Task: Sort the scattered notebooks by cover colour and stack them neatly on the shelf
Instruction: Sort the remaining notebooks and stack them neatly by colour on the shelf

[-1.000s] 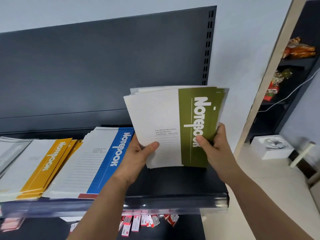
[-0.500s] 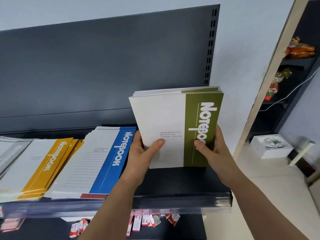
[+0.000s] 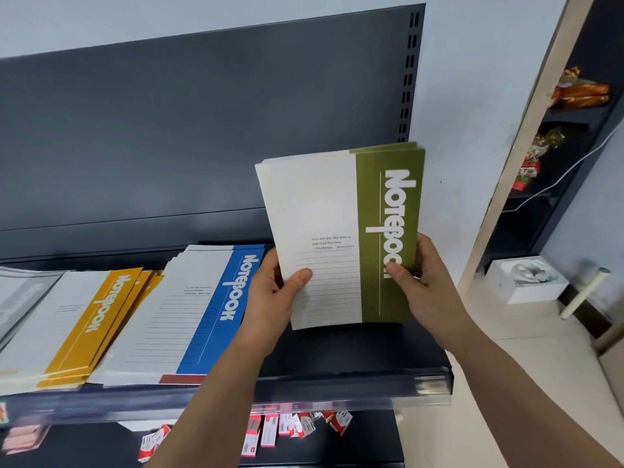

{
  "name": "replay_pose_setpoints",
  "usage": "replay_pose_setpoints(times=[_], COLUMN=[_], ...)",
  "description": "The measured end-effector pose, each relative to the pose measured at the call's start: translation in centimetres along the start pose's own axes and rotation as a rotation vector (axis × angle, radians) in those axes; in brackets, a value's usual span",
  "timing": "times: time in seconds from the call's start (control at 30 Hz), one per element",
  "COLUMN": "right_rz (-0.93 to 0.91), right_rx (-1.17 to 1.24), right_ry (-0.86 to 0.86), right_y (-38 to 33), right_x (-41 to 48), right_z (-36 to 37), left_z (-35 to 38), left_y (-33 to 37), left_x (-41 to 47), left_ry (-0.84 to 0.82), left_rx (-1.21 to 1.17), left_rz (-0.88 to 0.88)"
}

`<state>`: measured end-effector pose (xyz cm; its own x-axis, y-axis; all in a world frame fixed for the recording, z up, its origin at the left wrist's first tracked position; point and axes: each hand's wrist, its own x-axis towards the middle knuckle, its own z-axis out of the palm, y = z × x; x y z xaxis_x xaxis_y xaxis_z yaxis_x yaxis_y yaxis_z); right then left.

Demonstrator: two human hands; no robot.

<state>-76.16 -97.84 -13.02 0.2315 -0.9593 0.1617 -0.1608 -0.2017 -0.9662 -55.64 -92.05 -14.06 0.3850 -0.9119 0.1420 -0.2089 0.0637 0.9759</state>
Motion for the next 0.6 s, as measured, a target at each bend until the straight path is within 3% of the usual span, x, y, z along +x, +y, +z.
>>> replay_pose_setpoints(times=[0.3, 0.43, 0.6], right_rz=[0.284, 0.417, 0.413], right_rx=[-0.389, -0.596, -0.795], right_ry=[-0.064, -0.168, -0.164], right_y=[1.6, 2.6, 2.5], right_x=[2.2, 2.2, 2.1], right_z=[0.6, 1.1, 1.1], left_z=[1.3, 1.6, 1.6], left_y=[-1.9, -3.1, -2.5], left_x=[1.2, 1.2, 1.5], left_ry=[-0.026, -0.057, -0.095], left_rx=[0.185, 0.462, 0.676], left_rz=[-0.355, -0.371, -0.323])
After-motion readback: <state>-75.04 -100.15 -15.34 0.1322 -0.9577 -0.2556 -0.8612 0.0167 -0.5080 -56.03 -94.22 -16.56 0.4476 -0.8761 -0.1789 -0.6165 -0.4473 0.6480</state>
